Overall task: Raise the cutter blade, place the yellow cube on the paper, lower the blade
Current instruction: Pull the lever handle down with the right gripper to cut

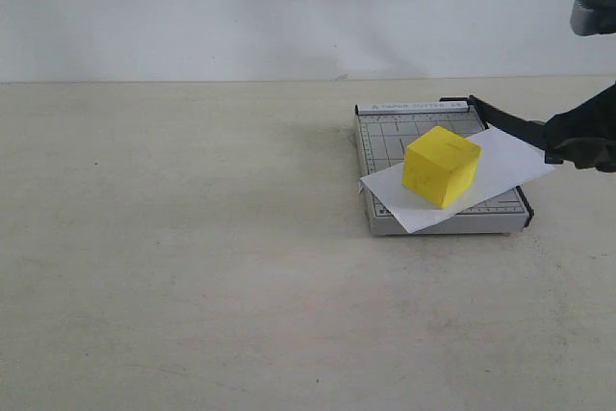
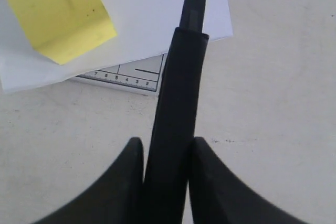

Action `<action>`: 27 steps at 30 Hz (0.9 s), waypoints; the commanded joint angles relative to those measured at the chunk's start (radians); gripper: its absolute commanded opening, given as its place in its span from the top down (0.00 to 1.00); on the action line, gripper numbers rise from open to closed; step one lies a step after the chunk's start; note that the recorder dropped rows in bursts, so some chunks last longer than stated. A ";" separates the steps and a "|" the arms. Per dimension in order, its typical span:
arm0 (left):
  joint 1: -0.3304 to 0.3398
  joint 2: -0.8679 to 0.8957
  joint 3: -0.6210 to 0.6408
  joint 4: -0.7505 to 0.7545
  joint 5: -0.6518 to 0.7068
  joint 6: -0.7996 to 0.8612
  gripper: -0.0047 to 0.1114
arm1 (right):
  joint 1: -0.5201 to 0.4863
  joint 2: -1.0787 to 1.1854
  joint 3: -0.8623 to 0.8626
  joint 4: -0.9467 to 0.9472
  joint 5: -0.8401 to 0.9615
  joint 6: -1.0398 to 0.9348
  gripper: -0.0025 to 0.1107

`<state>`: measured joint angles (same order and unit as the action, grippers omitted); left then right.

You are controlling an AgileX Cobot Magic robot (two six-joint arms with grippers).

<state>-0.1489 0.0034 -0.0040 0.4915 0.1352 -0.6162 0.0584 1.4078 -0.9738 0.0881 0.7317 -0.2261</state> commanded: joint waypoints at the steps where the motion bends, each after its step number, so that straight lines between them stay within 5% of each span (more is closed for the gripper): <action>1: 0.004 -0.003 0.004 0.001 -0.008 -0.003 0.85 | 0.000 0.000 -0.003 -0.006 0.010 -0.025 0.98; 6: 0.004 -0.003 0.004 0.001 -0.008 -0.003 0.85 | 0.000 -0.002 0.048 -0.006 0.002 -0.025 0.90; 27: 0.004 -0.003 0.004 0.001 -0.008 -0.003 0.85 | 0.000 0.022 0.495 0.008 -0.465 0.034 0.91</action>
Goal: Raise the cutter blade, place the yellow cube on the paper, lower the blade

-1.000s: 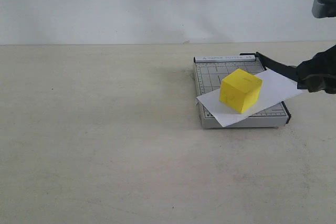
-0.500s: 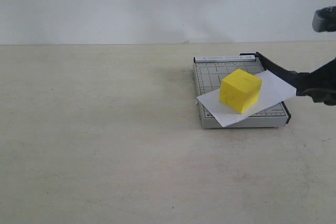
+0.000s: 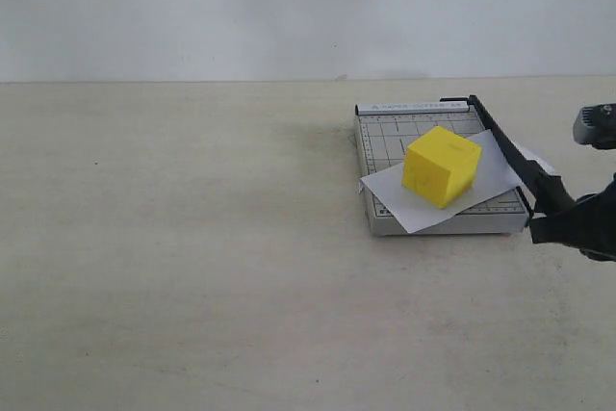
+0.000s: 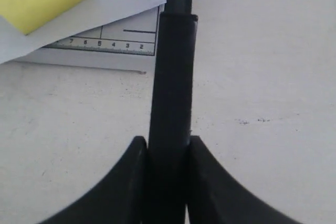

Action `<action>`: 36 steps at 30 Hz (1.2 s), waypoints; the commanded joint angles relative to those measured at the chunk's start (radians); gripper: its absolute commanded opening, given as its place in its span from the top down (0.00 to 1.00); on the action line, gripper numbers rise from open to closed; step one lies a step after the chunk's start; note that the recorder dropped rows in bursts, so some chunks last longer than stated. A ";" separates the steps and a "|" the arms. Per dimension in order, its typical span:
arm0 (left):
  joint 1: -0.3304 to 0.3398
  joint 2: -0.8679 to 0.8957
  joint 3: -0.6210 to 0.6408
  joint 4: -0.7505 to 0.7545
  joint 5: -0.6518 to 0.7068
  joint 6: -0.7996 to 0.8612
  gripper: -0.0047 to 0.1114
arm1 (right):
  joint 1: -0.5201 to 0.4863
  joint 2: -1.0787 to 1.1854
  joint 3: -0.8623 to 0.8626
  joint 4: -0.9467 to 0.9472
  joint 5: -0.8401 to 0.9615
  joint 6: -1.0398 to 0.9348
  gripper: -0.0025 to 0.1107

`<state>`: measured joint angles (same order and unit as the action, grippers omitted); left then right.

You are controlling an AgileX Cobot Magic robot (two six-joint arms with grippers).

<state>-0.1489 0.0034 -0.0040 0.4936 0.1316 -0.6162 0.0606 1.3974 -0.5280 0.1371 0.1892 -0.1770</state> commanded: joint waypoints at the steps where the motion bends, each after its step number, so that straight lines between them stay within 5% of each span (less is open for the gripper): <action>1: 0.004 -0.003 0.004 -0.001 -0.004 -0.003 0.85 | -0.002 0.049 0.049 -0.041 0.078 -0.015 0.91; 9: 0.004 -0.003 0.004 -0.001 -0.004 -0.003 0.85 | -0.002 0.121 0.036 -0.041 0.042 -0.013 0.90; 17: 0.004 -0.003 0.004 -0.001 -0.004 -0.003 0.85 | -0.002 0.038 0.012 -0.039 0.067 -0.011 0.39; 28: 0.004 -0.003 0.004 -0.001 -0.004 -0.003 0.85 | -0.002 -0.128 -0.194 -0.005 0.190 -0.052 0.38; 30: 0.004 -0.003 0.004 -0.001 -0.004 -0.003 0.85 | -0.002 -0.185 -0.213 0.019 0.172 -0.068 0.42; 36: 0.004 -0.003 0.004 -0.001 -0.004 -0.003 0.85 | -0.002 -0.385 -0.175 0.101 0.153 -0.147 0.98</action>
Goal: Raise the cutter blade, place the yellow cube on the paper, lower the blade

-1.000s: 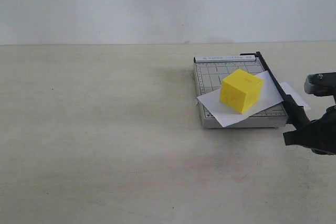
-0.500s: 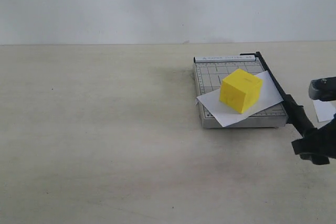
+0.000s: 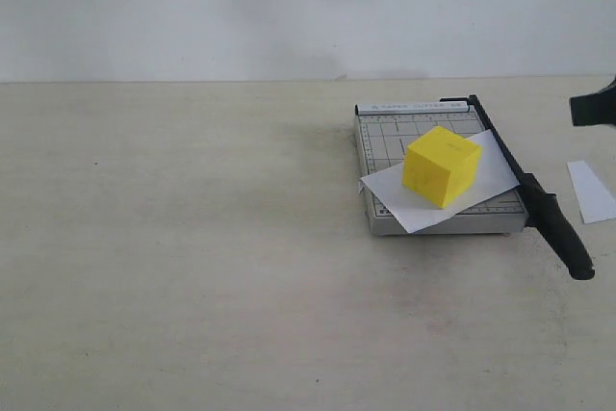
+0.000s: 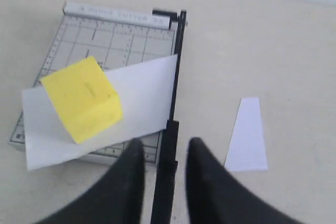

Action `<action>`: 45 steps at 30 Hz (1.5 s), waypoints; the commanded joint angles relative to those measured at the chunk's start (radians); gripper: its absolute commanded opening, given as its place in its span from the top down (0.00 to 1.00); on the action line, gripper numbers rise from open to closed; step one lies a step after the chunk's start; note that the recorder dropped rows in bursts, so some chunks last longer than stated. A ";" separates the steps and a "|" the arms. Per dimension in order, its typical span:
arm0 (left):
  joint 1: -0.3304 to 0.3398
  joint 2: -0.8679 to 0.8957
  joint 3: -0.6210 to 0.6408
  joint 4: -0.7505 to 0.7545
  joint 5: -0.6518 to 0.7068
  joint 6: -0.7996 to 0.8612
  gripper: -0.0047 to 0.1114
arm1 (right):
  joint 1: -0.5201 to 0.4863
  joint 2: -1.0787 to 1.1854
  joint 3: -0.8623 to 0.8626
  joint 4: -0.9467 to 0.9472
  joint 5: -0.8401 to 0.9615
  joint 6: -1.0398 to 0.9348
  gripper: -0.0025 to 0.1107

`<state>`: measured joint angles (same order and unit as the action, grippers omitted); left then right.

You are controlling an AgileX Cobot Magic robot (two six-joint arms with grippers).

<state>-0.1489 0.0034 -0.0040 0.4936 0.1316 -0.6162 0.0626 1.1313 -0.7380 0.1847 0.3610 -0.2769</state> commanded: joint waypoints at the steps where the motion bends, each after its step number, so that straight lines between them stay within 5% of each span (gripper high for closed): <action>1: 0.004 -0.003 0.004 -0.001 -0.004 -0.003 0.85 | -0.004 -0.159 0.058 0.068 -0.039 -0.045 0.96; 13: 0.004 -0.003 0.004 -0.001 -0.004 -0.003 0.85 | -0.004 -0.755 0.413 0.191 -0.134 -0.047 0.97; 21: 0.004 -0.003 0.004 -0.001 -0.004 -0.003 0.85 | -0.004 -1.059 0.447 0.193 -0.085 0.005 0.97; 45: 0.004 -0.003 0.004 -0.001 -0.004 -0.003 0.85 | -0.004 -1.131 0.550 0.141 -0.135 0.035 0.97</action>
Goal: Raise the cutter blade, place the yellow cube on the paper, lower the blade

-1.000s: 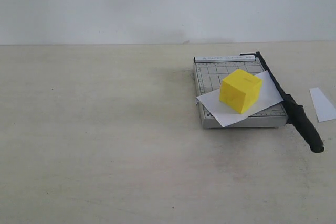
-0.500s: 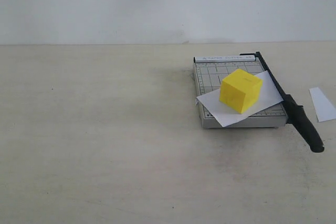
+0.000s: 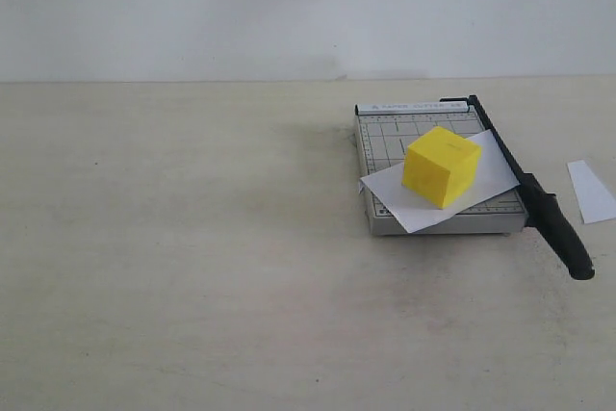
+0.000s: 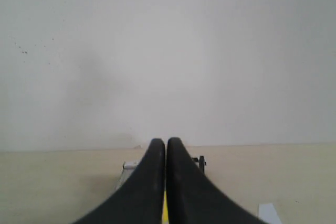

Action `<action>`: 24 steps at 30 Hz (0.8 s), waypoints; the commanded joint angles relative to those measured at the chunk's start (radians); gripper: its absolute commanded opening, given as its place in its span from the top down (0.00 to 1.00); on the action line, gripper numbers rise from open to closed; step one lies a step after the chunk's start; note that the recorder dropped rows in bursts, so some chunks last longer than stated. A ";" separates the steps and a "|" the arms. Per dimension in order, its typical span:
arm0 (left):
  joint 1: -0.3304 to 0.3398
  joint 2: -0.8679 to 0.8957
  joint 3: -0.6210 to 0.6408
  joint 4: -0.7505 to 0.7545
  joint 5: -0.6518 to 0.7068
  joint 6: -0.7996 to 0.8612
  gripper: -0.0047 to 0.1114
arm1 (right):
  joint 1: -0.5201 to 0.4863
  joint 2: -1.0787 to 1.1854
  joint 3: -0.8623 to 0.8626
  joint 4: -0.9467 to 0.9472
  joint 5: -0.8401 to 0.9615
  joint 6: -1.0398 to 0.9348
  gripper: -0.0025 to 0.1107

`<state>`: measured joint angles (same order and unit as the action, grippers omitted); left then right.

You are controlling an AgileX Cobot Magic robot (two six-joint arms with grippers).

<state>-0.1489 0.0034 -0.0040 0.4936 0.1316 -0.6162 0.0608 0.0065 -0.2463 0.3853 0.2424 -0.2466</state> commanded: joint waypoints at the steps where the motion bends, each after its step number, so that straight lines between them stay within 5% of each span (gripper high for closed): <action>1: 0.004 -0.003 0.004 -0.001 -0.004 -0.003 0.85 | -0.002 -0.007 0.081 -0.072 -0.019 0.004 0.97; 10: 0.004 -0.003 0.004 -0.001 -0.004 -0.003 0.85 | -0.002 -0.007 0.212 -0.197 -0.036 0.199 0.97; 24: 0.004 -0.003 0.004 -0.001 -0.004 -0.003 0.85 | -0.002 -0.007 0.234 -0.208 -0.037 0.204 0.97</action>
<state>-0.1489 0.0034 -0.0040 0.4936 0.1316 -0.6162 0.0608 0.0052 -0.0147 0.1870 0.2178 -0.0435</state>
